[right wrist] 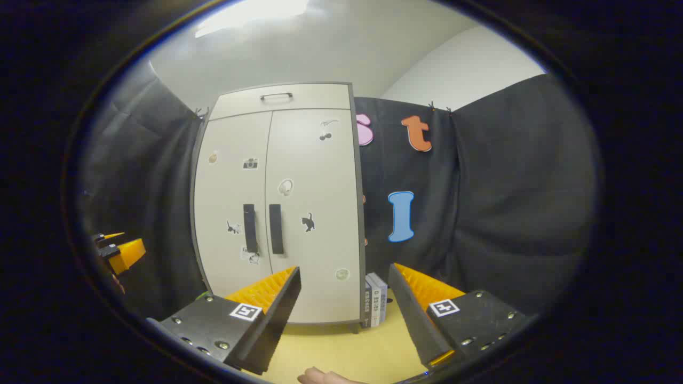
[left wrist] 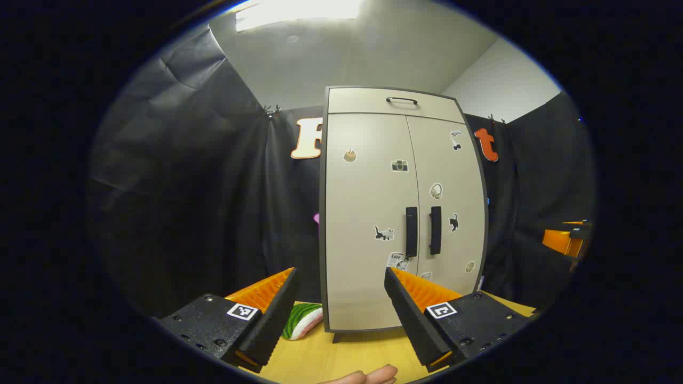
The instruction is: Open the right door of the double-door shoe cabinet with the right hand, and open the left door with the left hand.
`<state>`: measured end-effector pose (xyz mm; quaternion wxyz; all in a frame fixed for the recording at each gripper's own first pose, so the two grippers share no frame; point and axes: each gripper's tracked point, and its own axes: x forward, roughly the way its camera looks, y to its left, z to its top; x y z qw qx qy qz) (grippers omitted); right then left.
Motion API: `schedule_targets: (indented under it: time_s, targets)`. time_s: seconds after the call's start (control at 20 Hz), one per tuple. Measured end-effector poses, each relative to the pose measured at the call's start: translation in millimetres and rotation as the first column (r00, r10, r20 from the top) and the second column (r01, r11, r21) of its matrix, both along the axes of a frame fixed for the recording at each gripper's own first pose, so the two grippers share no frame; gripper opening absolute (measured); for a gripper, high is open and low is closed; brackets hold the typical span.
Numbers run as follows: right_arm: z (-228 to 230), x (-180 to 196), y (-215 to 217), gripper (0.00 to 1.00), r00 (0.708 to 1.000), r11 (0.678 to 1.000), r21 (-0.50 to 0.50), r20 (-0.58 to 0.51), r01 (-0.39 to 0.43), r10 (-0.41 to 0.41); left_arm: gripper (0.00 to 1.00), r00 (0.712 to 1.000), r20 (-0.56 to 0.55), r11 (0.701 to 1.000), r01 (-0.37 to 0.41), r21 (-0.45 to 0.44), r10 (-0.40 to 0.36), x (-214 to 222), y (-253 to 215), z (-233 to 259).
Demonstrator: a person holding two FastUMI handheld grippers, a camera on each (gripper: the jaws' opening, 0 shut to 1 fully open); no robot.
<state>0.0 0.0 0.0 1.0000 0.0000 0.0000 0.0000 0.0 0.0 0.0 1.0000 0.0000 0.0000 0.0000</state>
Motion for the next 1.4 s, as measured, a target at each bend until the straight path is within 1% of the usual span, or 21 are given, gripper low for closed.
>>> schedule_targets:
  time_s: [0.25,0.5,0.6,0.7,0.9,1.1,1.3,1.4]
  targets:
    - [-4,-6,-7,0.98,1.0,1.0,-0.013,0.002,-0.013,0.013,0.99,1.0,0.012,1.0,-0.018,-0.018,0.018,3,0,3]
    - [-10,-7,-5,0.98,1.0,0.999,-0.02,-0.002,-0.031,0.031,0.99,1.0,0.009,0.999,-0.005,-0.032,0.005,4,-3,-3]
    - [-14,-7,-5,1.0,0.999,0.999,-0.029,-0.006,-0.035,0.035,0.99,1.0,0.007,0.999,0.0,-0.037,0.0,5,-4,-6]
    - [-19,-5,-2,0.98,0.999,0.999,-0.03,-0.014,-0.043,0.043,0.99,1.0,-0.001,0.999,0.01,-0.041,-0.01,7,-6,-10]
    - [-27,4,1,0.98,0.998,0.998,-0.031,-0.028,-0.049,0.048,0.99,1.0,-0.006,0.999,0.023,-0.033,-0.024,8,-9,-14]
    - [-32,21,10,0.98,0.997,0.997,-0.018,-0.039,-0.068,0.068,0.99,0.999,0.001,0.999,0.036,-0.028,-0.036,6,-11,-19]
    - [-33,55,25,0.98,0.995,0.996,0.002,-0.051,-0.087,0.087,0.99,0.999,-0.021,0.998,0.042,-0.039,-0.043,2,-12,-34]
    - [-31,76,33,0.98,0.994,0.996,0.011,-0.058,-0.093,0.094,0.99,0.997,-0.034,0.997,0.063,-0.045,-0.065,0,-17,-42]
